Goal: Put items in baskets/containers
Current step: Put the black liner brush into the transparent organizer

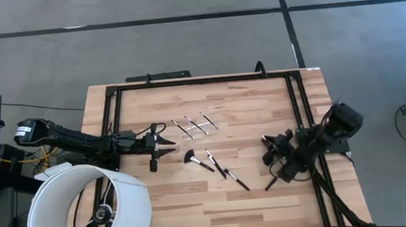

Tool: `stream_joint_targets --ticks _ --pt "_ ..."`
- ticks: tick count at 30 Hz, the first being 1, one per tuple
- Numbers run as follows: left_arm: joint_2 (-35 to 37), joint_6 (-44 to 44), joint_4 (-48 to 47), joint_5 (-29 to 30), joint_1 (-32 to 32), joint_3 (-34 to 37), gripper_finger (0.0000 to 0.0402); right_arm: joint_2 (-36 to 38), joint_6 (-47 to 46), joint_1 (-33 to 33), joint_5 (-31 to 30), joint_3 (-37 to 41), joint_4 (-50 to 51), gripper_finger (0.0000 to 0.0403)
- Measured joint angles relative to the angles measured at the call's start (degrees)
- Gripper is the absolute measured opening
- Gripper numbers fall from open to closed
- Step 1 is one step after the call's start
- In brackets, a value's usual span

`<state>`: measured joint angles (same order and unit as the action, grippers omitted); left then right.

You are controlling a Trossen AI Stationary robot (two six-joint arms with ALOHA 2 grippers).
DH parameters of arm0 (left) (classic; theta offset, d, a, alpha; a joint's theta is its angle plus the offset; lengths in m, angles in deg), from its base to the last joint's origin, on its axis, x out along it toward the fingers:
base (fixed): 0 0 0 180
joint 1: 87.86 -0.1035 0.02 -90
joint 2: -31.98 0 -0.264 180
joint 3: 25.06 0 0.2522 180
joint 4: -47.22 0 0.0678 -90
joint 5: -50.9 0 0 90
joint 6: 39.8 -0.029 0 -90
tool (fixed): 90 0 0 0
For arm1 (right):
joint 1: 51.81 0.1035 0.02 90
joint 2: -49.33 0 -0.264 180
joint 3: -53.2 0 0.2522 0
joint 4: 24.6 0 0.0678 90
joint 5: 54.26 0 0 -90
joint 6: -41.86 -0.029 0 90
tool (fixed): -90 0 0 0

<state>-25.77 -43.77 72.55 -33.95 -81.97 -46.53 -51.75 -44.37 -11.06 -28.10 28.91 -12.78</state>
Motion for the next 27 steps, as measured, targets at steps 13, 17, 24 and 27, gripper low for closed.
stream_joint_targets --ticks 13,17,24,27 --pt "0.00 0.00 0.25 0.00 0.00 -0.02 0.0104 -7.42 -3.76 0.60 -6.96 -1.46 -4.92 0.0011" --pt "0.00 -0.07 0.44 0.00 0.01 -0.04 0.0104 -4.82 -3.25 -0.83 -4.81 -1.45 -4.21 0.0002" --pt "0.00 -0.19 0.44 0.00 0.01 -0.04 0.0104 3.43 -3.10 -2.39 2.26 -1.61 0.24 0.0007" --pt "0.00 -0.20 0.44 0.00 0.00 -0.04 0.0104 9.15 -2.06 -3.02 7.86 -1.76 4.41 0.0010"
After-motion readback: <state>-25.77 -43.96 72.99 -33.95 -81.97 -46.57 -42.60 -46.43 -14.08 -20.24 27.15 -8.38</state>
